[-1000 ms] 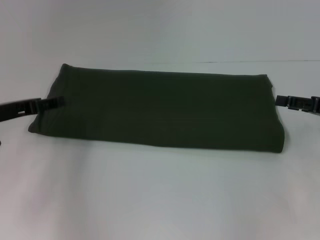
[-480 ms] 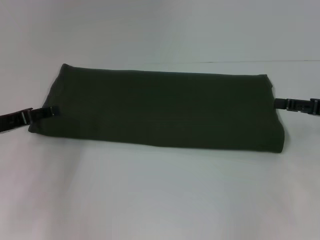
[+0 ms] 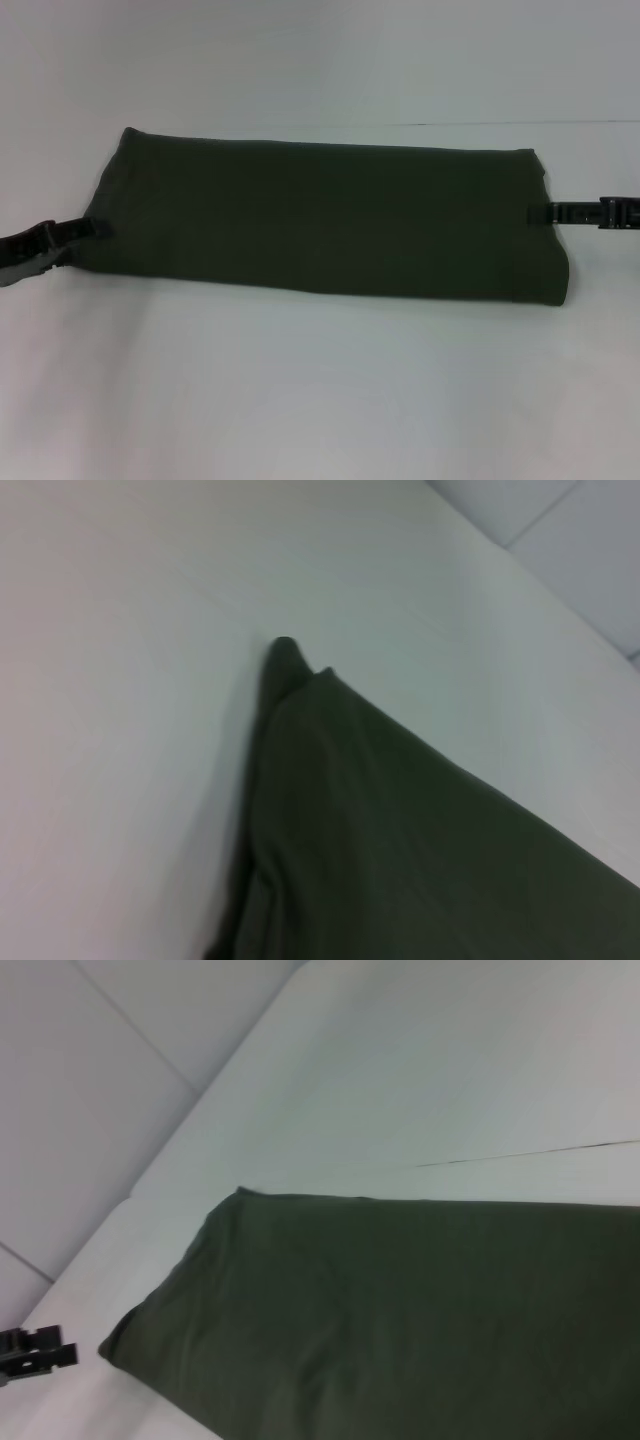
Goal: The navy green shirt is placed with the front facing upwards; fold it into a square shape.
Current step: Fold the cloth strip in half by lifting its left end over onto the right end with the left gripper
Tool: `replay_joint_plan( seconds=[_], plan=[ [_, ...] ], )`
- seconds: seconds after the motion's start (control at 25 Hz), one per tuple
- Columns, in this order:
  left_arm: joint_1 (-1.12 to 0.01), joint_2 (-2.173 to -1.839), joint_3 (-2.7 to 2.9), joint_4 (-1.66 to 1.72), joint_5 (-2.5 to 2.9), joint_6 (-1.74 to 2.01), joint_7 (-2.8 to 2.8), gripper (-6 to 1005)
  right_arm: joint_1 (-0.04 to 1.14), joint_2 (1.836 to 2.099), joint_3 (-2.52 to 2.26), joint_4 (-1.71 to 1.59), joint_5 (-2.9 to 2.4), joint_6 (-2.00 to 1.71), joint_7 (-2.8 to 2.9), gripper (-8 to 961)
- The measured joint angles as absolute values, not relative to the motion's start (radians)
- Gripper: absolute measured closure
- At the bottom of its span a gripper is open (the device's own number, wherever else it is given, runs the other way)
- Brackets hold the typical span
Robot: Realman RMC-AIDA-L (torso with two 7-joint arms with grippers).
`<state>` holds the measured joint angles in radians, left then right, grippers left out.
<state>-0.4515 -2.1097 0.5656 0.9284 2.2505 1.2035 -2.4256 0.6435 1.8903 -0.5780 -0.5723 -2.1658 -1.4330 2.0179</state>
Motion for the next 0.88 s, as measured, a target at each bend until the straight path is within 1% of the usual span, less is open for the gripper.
replay_joint_plan(
  seconds=[0.44, 0.68, 0.88],
  plan=[
    [-0.469, -2.098, 0.563, 0.874, 2.301, 1.136, -2.49, 205, 0.661, 1.886, -0.605, -0.621, -2.166, -1.47, 2.036, 228],
    [-0.476, -2.093, 0.565, 0.847, 2.315, 1.09, -2.499, 204, 0.662, 1.891, -0.609, -0.627, -2.165, -1.507, 2.018, 228],
    [-0.493, -2.09, 0.569, 0.821, 2.348, 1.063, -2.509, 205, 0.663, 1.901, -0.618, -0.659, -2.166, -1.543, 2.008, 228]
  ],
)
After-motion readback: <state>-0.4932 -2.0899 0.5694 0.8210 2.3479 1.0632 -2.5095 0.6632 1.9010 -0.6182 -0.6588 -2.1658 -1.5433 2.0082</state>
